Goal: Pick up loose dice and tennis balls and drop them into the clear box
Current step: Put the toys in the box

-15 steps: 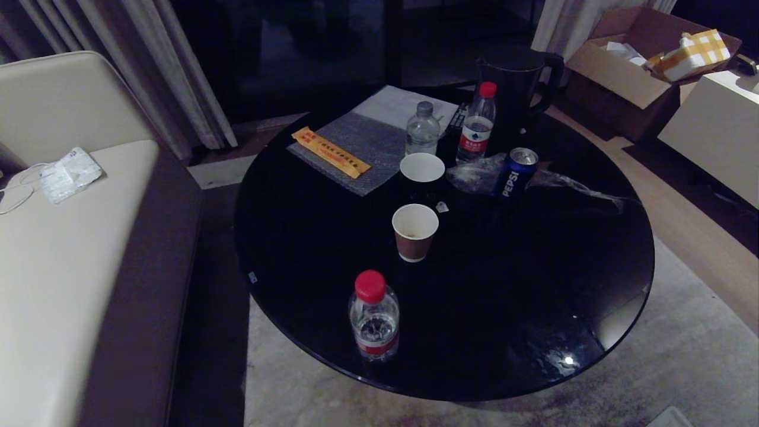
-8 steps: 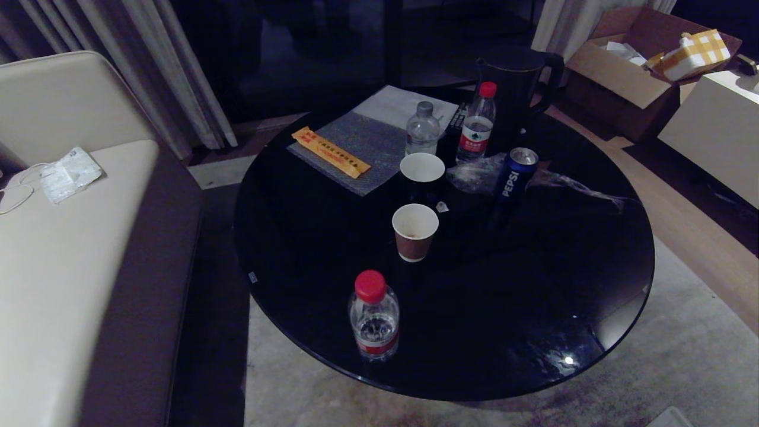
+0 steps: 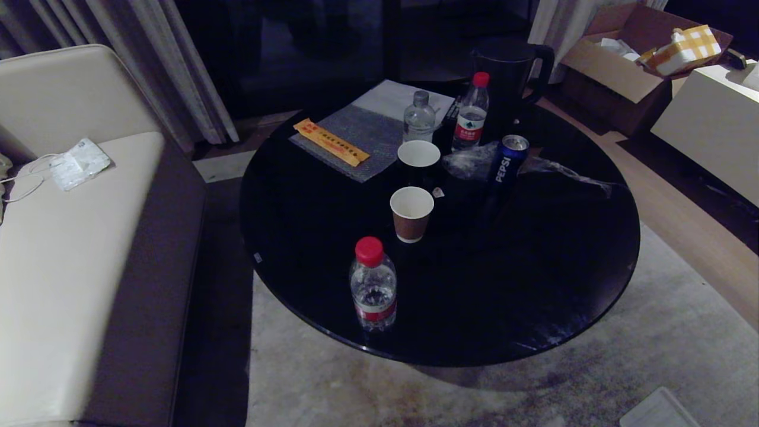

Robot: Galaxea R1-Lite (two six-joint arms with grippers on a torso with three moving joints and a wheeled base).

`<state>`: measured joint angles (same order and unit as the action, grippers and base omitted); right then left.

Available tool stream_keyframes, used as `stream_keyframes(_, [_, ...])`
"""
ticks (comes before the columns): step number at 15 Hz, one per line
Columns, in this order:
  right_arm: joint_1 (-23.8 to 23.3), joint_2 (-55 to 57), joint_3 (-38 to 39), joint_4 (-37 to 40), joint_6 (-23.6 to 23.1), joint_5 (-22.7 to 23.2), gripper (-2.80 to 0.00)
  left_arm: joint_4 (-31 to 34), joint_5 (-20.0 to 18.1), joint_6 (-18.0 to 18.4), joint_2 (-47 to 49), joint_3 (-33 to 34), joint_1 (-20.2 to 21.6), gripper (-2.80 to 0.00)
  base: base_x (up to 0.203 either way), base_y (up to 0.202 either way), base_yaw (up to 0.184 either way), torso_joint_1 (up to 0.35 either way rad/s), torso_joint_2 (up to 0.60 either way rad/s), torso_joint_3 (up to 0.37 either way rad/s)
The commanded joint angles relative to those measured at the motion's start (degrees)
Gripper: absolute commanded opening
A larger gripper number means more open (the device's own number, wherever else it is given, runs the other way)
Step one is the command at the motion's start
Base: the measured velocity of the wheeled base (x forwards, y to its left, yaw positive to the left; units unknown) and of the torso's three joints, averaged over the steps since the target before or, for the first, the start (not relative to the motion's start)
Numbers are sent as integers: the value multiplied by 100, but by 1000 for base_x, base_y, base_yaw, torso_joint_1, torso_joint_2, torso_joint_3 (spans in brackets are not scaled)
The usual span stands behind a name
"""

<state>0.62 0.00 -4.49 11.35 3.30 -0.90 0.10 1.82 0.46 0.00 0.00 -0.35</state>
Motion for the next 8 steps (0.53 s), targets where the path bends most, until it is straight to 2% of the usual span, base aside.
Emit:
stream_keyframes(1, [-1,9,0,7,4,2,-280,-1,3,-2,9,9,0,-280,-182,0,-3,2,-1,-2])
stream_keyframes(8, [0,9,0,7,4,2,-280,-1,12,-10,9,9,0,-280,-184,0,-1,2,1,3])
